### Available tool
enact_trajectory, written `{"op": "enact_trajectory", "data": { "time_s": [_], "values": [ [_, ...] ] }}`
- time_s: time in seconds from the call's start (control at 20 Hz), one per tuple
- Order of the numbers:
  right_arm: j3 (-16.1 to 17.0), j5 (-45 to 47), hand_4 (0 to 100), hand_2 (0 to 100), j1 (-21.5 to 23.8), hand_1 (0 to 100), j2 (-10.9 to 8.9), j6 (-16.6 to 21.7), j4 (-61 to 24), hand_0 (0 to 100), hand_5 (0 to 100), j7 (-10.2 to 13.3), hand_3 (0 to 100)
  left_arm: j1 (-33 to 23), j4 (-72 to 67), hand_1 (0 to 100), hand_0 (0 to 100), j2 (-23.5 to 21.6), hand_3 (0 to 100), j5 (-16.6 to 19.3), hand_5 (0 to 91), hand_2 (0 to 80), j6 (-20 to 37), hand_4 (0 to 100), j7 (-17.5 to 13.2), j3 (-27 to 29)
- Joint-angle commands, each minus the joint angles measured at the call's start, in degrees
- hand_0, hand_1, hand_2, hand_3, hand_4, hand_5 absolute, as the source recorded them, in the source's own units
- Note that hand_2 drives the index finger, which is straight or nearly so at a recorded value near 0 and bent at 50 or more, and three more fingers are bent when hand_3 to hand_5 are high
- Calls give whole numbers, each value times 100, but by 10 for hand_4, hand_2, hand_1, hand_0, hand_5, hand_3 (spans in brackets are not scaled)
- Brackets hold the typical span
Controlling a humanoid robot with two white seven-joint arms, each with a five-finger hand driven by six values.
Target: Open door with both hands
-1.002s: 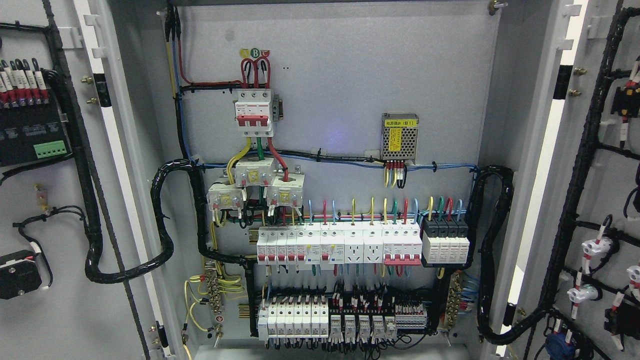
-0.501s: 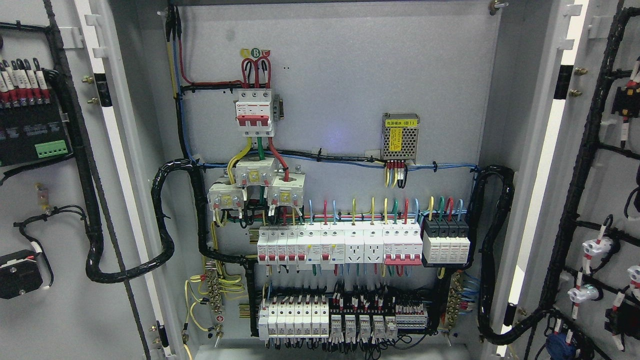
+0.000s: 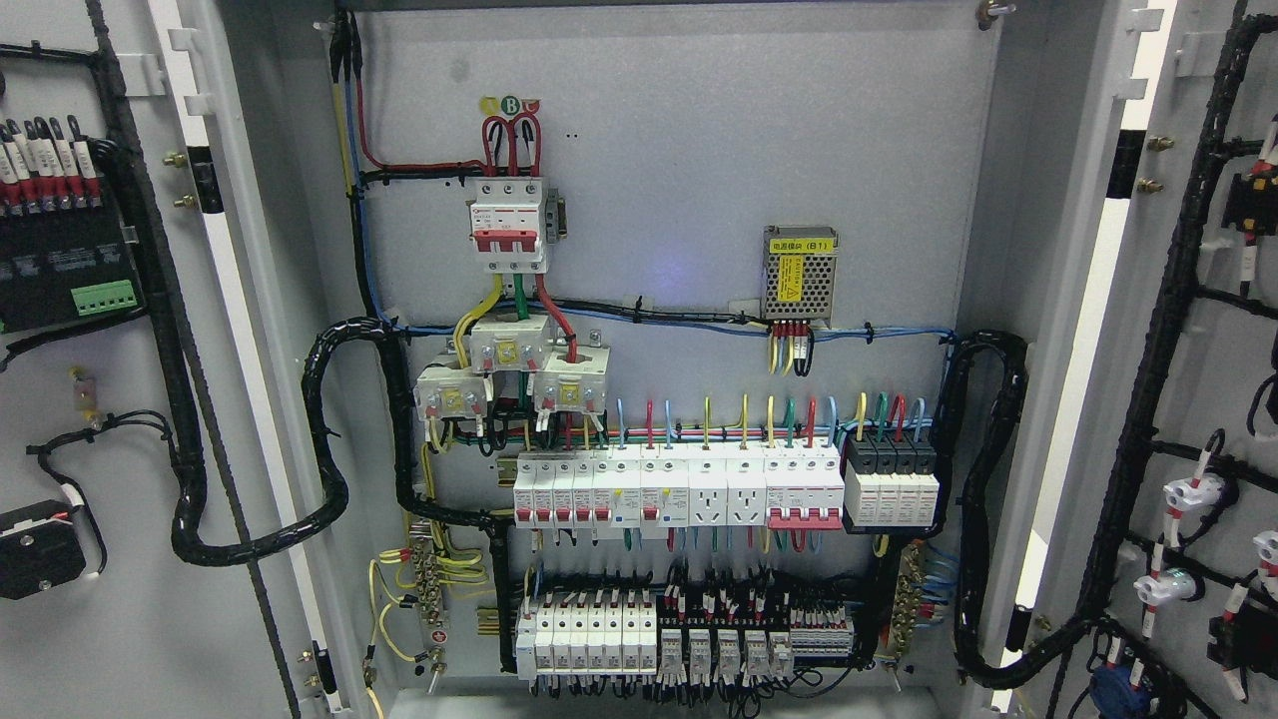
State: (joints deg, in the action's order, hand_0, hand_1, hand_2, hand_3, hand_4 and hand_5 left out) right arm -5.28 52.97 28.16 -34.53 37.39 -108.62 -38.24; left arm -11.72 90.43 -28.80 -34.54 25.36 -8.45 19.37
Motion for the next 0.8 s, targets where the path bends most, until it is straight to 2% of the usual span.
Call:
{"op": "enact_trajectory", "data": {
  "time_s": [0.0, 0.15, 0.3, 0.6, 0.75],
  "values": [
    [-658, -261, 0, 0, 470, 0, 297, 22, 402, 0, 0, 9, 0, -453, 739, 0, 0, 24, 0, 17, 0, 0, 39, 43, 37, -776],
    [-729, -340, 0, 0, 656, 0, 411, 241, 569, 0, 0, 9, 0, -506, 740, 0, 0, 15, 0, 35, 0, 0, 48, 43, 37, -1232],
    [-755, -340, 0, 0, 682, 0, 429, 295, 727, 0, 0, 9, 0, -629, 740, 0, 0, 15, 0, 113, 0, 0, 39, 43, 37, -1628],
    [-799, -419, 0, 0, 1077, 0, 438, 295, 1193, 0, 0, 9, 0, -1147, 713, 0, 0, 173, 0, 693, 0, 0, 39, 43, 37, -2288],
    [-843, -428, 0, 0, 1200, 0, 587, 313, 1561, 0, 0, 0, 0, -1428, 634, 0, 0, 340, 0, 1036, 0, 0, 39, 43, 37, -2447]
  ]
}}
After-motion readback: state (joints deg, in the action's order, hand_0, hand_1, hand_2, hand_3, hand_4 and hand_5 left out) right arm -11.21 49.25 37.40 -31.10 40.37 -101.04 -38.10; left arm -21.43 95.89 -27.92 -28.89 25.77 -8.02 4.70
